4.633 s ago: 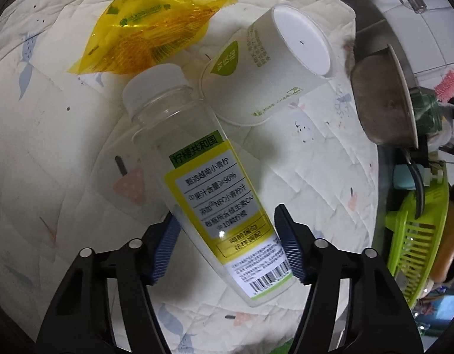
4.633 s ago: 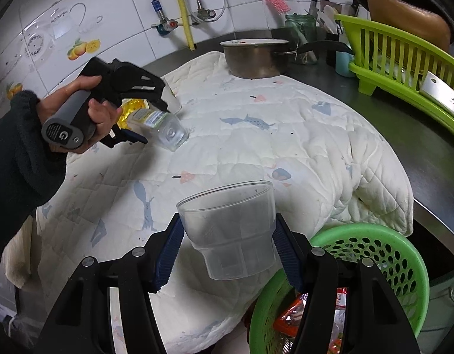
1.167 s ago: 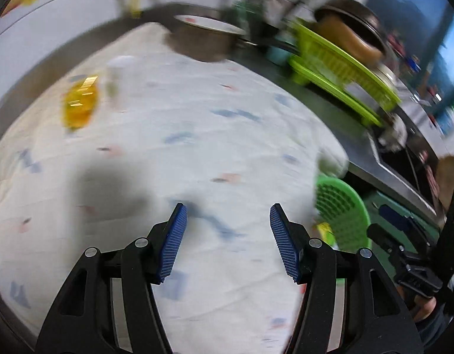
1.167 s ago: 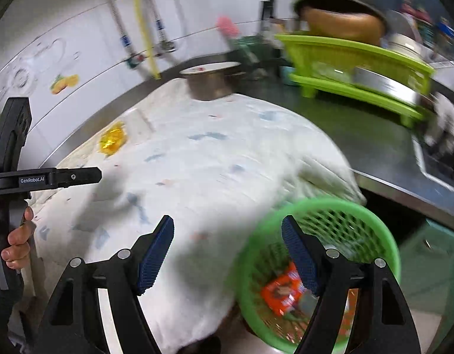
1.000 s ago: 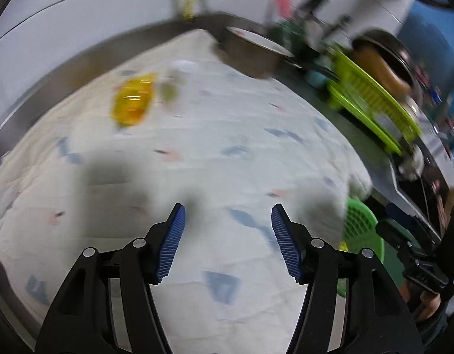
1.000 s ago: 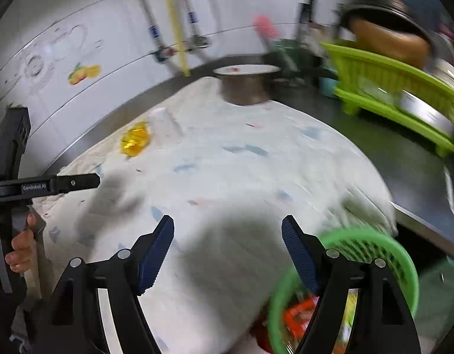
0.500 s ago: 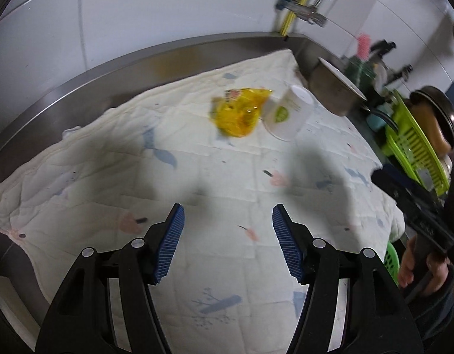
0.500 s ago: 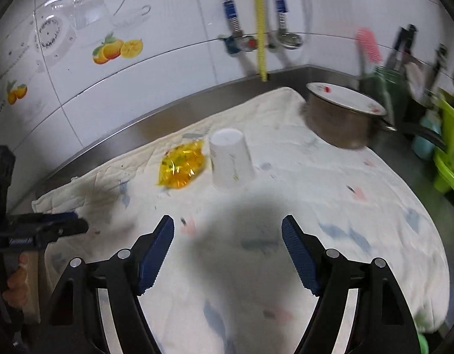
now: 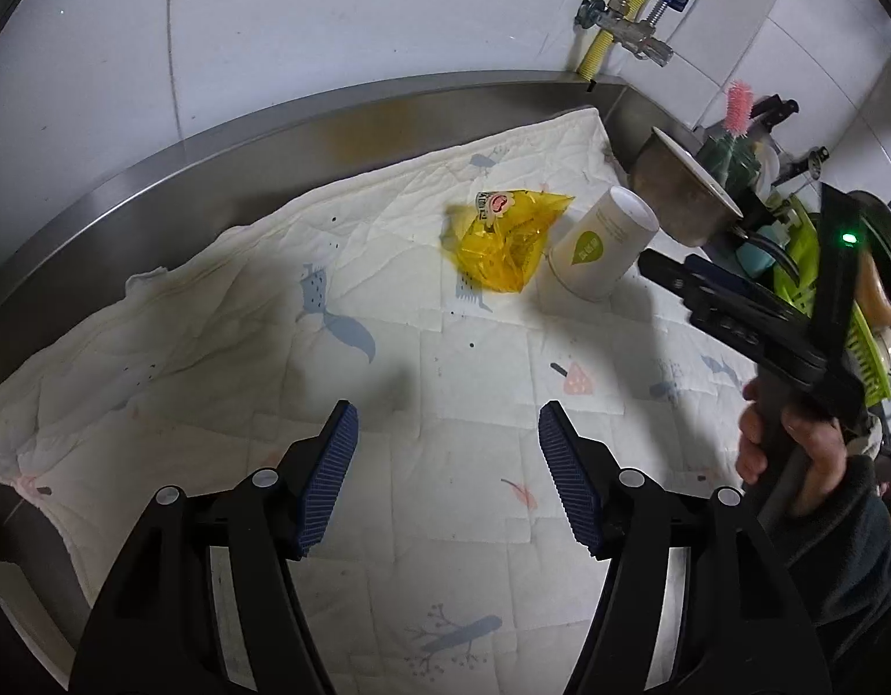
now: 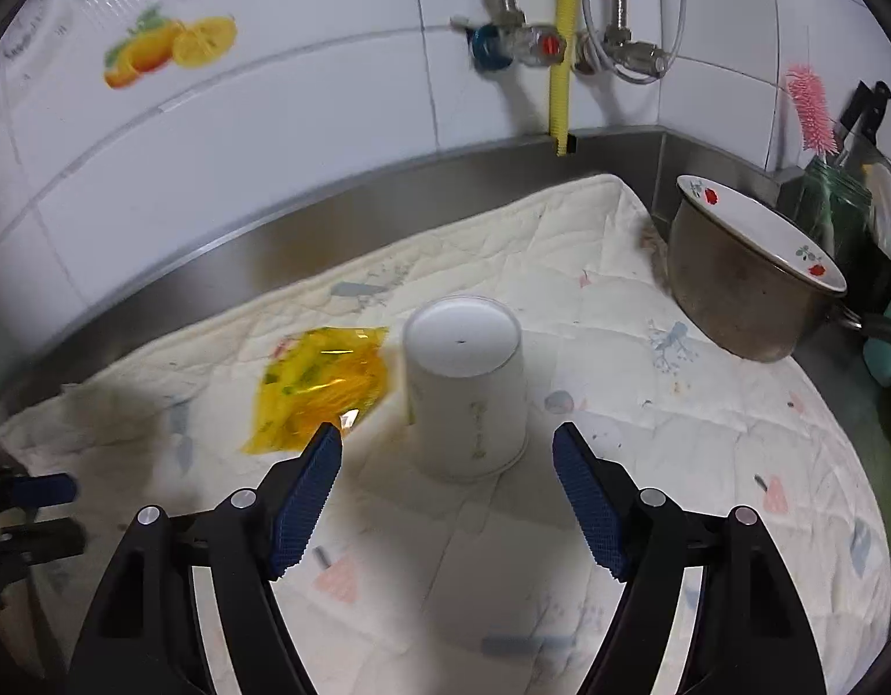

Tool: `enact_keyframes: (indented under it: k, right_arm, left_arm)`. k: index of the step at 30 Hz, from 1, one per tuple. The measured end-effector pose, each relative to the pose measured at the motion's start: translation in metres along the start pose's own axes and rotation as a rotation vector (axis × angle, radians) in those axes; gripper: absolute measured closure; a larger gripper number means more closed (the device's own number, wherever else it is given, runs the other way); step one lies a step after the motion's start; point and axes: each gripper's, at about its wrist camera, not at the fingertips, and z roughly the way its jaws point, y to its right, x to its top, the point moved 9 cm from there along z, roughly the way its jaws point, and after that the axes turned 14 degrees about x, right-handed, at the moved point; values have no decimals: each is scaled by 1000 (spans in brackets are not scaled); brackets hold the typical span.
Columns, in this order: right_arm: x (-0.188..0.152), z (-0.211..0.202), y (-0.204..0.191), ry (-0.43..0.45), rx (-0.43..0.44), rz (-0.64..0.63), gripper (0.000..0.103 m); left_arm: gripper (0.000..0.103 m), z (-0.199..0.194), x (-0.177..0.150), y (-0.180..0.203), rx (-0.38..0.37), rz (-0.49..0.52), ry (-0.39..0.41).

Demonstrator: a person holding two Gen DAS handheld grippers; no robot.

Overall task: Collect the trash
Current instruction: 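Move both tools back over the cloth toward the white paper cup and yellow bag, then grasp the white paper cup with the right tool while the left tool grasps the yellow bag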

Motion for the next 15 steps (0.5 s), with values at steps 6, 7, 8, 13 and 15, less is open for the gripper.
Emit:
enact_keyframes:
  k: [6, 7, 8, 13, 15]
  right_arm:
    - [8, 23, 14, -8, 7, 26, 30]
    - [10, 26, 17, -9, 6, 31, 30]
    - [11, 29, 19, -12, 7, 34, 30]
    - [14, 43, 30, -18, 0, 52, 31]
    - [15, 49, 34, -21, 11, 72, 37]
  left_arm:
    - [38, 6, 8, 4, 3, 1, 2]
    - [38, 7, 10, 5, 4, 1, 2]
    - [38, 9, 11, 6, 4, 2, 1]
    - [38, 15, 19, 9, 11, 14, 3]
    - [38, 17, 22, 10, 16, 17, 3]
